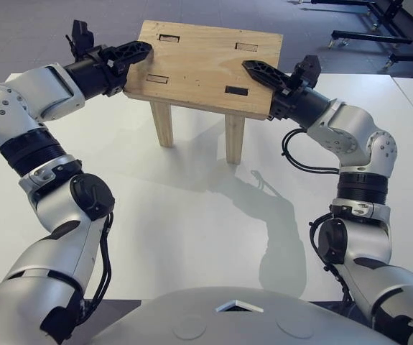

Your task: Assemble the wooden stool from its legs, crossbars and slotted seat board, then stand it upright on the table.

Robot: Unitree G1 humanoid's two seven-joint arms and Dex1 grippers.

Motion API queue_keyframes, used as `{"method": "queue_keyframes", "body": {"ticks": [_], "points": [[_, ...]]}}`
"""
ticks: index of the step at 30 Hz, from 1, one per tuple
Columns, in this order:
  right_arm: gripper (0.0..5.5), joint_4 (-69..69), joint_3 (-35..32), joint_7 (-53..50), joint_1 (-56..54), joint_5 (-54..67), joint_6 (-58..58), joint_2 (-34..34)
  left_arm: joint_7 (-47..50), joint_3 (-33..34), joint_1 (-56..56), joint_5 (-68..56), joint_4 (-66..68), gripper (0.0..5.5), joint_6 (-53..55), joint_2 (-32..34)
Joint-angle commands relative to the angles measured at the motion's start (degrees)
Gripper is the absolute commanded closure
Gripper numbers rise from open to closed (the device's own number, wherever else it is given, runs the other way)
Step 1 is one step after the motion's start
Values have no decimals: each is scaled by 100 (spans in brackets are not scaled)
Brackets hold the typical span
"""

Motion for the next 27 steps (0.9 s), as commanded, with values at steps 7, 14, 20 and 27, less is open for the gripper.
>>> {"method": "queue_keyframes", "body": {"ticks": [7,14,20,27], "points": [[409,-260,149,-622,249,-46,-167,762,955,-152,-467,-557,193,292,523,-654],[409,-366,185,-736,354,-45,-236,902,1028,-383,-345,-300,25,292,521,-593],[409,-392,234,-765,393,-46,-260,966,916,-309,-347,-173,-24,235,517,-686],[409,-407,265,-772,441,-47,-286,1012,977,374,-717,-275,373,128,307,-753]]}}
